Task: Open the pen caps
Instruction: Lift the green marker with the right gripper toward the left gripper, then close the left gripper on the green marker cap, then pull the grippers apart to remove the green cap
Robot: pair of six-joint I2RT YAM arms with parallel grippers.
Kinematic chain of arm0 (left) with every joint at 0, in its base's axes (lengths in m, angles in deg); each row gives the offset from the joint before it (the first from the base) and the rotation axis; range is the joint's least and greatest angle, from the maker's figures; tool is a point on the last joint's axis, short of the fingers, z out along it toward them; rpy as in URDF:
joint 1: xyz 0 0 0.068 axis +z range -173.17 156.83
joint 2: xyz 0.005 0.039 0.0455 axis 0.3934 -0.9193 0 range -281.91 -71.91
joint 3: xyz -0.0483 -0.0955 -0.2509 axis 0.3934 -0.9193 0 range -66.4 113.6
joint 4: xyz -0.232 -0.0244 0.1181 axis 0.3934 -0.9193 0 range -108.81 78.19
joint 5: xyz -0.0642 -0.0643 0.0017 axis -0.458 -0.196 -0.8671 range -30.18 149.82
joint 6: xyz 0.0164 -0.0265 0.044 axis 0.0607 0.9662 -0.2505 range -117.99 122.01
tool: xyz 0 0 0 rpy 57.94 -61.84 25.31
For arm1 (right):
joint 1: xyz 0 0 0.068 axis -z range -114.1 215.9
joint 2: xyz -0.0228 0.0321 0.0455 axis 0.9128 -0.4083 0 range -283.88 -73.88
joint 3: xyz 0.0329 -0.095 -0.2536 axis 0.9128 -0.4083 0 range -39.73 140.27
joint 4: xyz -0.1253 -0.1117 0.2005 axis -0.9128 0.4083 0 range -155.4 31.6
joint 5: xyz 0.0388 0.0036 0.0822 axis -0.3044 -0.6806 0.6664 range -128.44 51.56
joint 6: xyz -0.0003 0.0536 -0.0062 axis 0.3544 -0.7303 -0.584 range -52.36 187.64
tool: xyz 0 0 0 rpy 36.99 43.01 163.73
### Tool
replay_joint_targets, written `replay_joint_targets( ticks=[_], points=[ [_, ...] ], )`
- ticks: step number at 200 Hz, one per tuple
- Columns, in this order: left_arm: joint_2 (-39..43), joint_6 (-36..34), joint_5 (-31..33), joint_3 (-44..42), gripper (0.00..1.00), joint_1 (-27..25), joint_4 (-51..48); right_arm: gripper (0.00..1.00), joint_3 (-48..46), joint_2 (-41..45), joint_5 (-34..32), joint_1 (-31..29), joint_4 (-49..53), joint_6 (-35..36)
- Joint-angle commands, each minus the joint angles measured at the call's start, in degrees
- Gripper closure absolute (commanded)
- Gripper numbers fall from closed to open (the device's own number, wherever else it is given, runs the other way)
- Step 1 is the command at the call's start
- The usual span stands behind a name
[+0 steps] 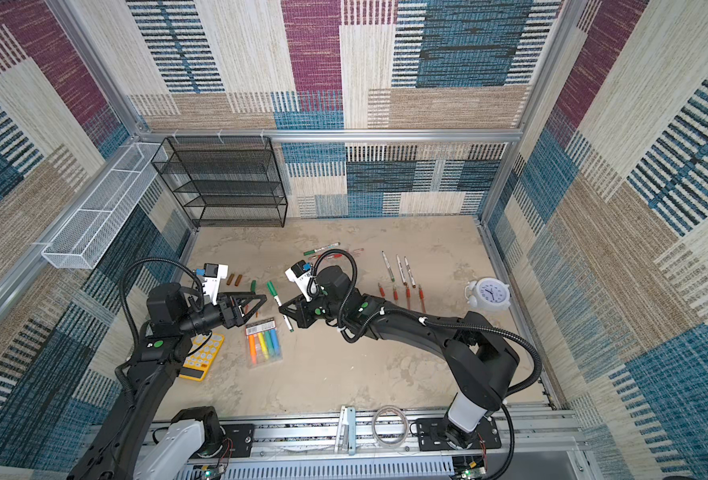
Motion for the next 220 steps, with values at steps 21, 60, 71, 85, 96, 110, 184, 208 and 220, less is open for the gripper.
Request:
replay_joint_targets(
  ticks=[21,60,71,85,96,110,184,208,220],
  points=[
    [-1.38,4.66,-1.23,0.52,0.22,-0.49,5.77,0.93,0.96,-1.32,2.18,-1.58,-4.68,-0.07],
    [-2.65,5.62,-1.53,1.08,0.41,-0.82,6.41,0.93,2.67,-2.89,2.91,-2.37,-3.55,0.42],
    [-2.48,5.48,-1.27,0.7,0.49,-1.02,6.91,0.93,2.67,-3.11,2.9,-2.37,-3.77,0.48],
    [-2.6,5.49,-1.12,0.32,0.66,-1.02,7.2,0.93,3.65,-3.79,2.81,-2.4,-2.54,1.02],
    [-2.89,5.21,-0.65,0.82,0.79,-0.99,5.99,0.93,4.21,-4.09,2.51,-2.45,-1.58,1.21],
    [-2.85,5.04,0.36,1.16,0.91,-1.04,5.0,0.93,3.56,-3.75,2.66,-2.46,-2.59,1.03],
    [-2.78,5.38,0.46,0.76,1.0,-1.02,5.11,0.69,6.77,-5.99,1.24,-2.64,0.43,3.29],
    [-2.55,5.46,0.92,1.09,1.0,-1.09,4.7,0.71,7.01,-7.23,2.22,-2.67,-0.73,2.88],
    [-2.3,5.33,0.92,0.65,1.0,-1.02,5.12,0.79,7.38,-7.79,2.26,-2.64,-0.65,2.77]
  ],
)
